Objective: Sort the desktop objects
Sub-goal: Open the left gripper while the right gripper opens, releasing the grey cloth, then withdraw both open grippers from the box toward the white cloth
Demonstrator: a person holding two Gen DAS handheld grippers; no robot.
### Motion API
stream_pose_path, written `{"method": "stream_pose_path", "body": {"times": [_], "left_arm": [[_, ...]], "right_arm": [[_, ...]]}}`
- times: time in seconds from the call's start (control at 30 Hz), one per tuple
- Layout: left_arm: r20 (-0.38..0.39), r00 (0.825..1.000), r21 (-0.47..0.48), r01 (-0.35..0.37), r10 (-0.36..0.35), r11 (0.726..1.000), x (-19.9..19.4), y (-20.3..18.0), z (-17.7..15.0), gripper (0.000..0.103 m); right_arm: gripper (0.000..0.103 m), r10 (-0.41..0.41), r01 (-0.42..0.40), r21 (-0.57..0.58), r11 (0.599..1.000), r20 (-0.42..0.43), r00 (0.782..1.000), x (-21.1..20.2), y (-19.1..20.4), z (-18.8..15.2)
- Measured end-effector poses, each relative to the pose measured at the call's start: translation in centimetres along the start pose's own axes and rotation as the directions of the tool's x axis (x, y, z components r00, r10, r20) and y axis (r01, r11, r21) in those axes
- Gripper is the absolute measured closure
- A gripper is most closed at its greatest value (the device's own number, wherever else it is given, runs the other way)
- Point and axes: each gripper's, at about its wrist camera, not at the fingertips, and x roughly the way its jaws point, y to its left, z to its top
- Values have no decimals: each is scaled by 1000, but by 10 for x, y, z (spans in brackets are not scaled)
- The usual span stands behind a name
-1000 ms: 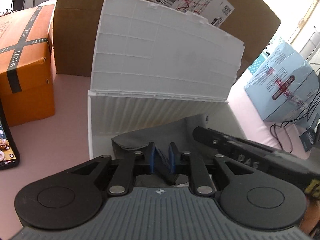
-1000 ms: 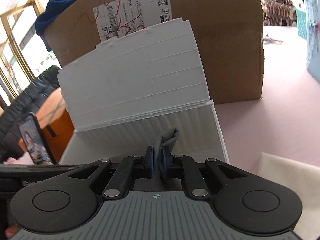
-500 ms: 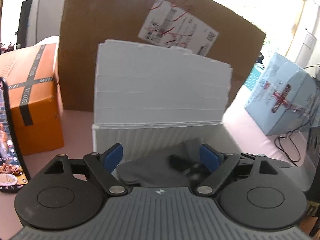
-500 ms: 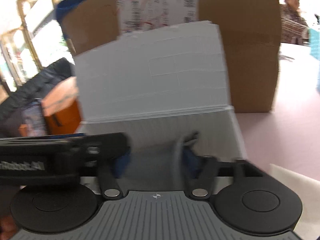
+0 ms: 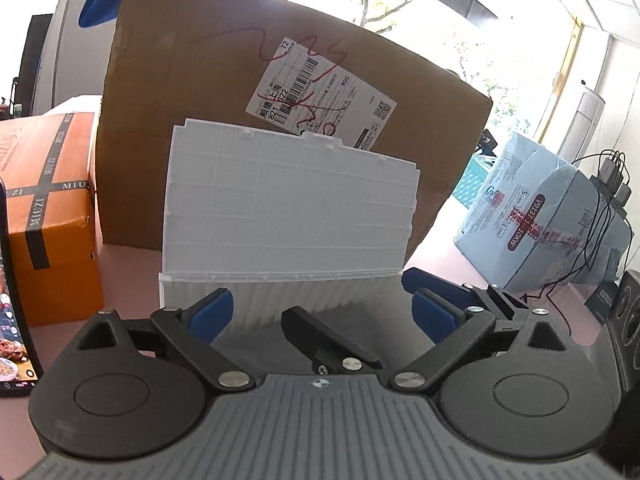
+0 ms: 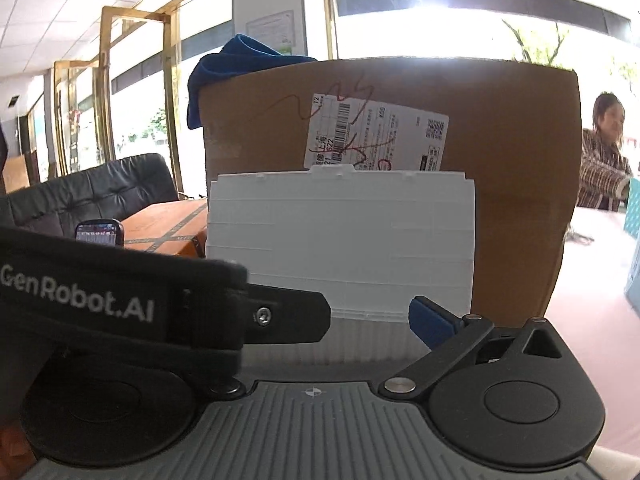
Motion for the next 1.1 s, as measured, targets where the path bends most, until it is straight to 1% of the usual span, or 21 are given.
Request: {"method": "stream_pose_path", "body": {"times": [0.1,0.23,0.37,0.47,0.53,0.57,0.73,0.87,1.0,1.07,1.1], "left_arm": [[12,1000,19,-14,14,1000,-1,-3,-1,7],[39,999,33,-20,18,999,-3,-4,-4,7],[110,994,21,-15,13,1000,-6,-4,-8,7],[170,985,1,-4,4,1000,-9,-2,-12,7],[194,981,-3,4,-4,1000,-10,-2,-14,6],[195,981,3,9,-9,1000,-9,-3,-14,0],[188,982,10,24,-25,1000,-7,-7,-18,0],[169,983,6,65,-65,998,-6,-11,-24,0],[187,978,83,72,-87,994,-10,-24,-31,0],[203,972,106,96,-116,990,-13,-29,-37,0],[203,969,109,123,-143,986,-14,-31,-40,0]], "right_arm": [[0,-8,8,6,1000,4,1000,4,5,1],[0,-5,4,15,1000,19,1000,-1,5,0],[0,4,-6,35,999,43,999,-3,3,1],[0,1,-4,43,999,73,997,-4,3,0],[0,-6,2,45,999,88,996,-5,3,-2],[0,-10,5,47,999,93,996,-5,4,-3],[0,-51,43,69,997,116,992,-11,3,-10],[0,-94,85,75,994,135,986,-25,3,-19],[0,-129,116,82,990,171,977,-43,0,-28],[0,-139,121,99,988,198,970,-54,-5,-36],[0,-144,124,107,987,212,967,-60,-8,-41]]}}
